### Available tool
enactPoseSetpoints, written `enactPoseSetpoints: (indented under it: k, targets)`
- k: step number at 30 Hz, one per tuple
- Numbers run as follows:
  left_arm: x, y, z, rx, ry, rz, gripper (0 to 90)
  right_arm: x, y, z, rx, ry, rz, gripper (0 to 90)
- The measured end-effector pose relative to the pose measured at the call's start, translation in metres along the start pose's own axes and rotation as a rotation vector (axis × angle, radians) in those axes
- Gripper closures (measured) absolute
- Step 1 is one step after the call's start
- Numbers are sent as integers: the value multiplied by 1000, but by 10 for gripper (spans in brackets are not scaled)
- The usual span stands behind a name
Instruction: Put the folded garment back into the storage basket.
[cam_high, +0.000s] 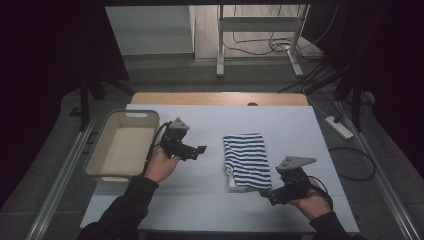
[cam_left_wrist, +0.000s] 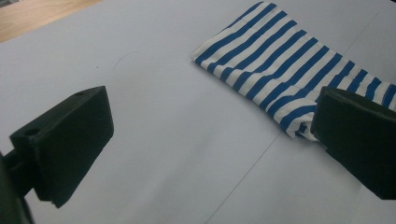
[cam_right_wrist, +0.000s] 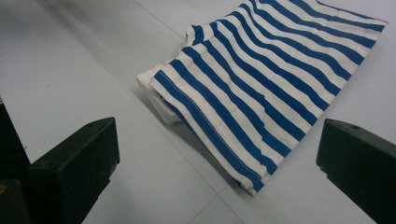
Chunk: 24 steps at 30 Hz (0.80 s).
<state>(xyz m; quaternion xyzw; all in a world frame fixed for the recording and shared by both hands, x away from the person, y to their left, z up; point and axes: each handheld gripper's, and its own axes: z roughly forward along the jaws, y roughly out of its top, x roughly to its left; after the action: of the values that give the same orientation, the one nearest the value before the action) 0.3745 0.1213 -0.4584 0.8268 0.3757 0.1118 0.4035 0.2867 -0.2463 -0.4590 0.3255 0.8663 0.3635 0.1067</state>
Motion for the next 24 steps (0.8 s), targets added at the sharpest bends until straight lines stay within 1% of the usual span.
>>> enactPoseSetpoints:
  k: [1,2,3,5,6,7,10,14,15,18,19,21,22,23,24]
  targets:
    - [-1,2,5,4,-3,6,0,0,1,1,-1,5,-2,0]
    - [-1,2,5,4,-3,6,0,0,1,1,-1,5,-2,0]
    - [-1,3,10,12,-7,13,0,0,2,2,0,12,-4,0]
    - [-1,4,13,12,-8,15,0,0,2,3,-2,15,-4,0]
    - [-1,5,17,16,-13,15,0,0,3,4,-2,19,-9,0]
    - [-1,5,17,16,-13,15,0,0,4,4,-1,18,-14,0]
    - [0,10,24,15,-18,12,0,-1,5,7,3,24,-16,0]
    - [1,13,31,15,-21,6,0,-2,5,9,23,25,-3,0]
    - [1,15,34,16,-17,6,0,-2,6,11,31,18,0,0]
    - [1,18,38,19,-12,11,0,-3,6,13,39,21,2,0]
    - [1,19,41,22,-10,13,0,-3,6,15,54,20,-3,0]
    - [0,23,47,24,-2,20,0,-3,6,17,63,24,-10,0]
    - [0,23,47,24,-2,20,0,-3,6,17,63,24,-10,0]
    - [-1,25,51,24,3,23,0,-3,6,20,74,30,-16,0]
    - [-1,26,53,25,3,26,0,-3,6,20,74,30,-16,0]
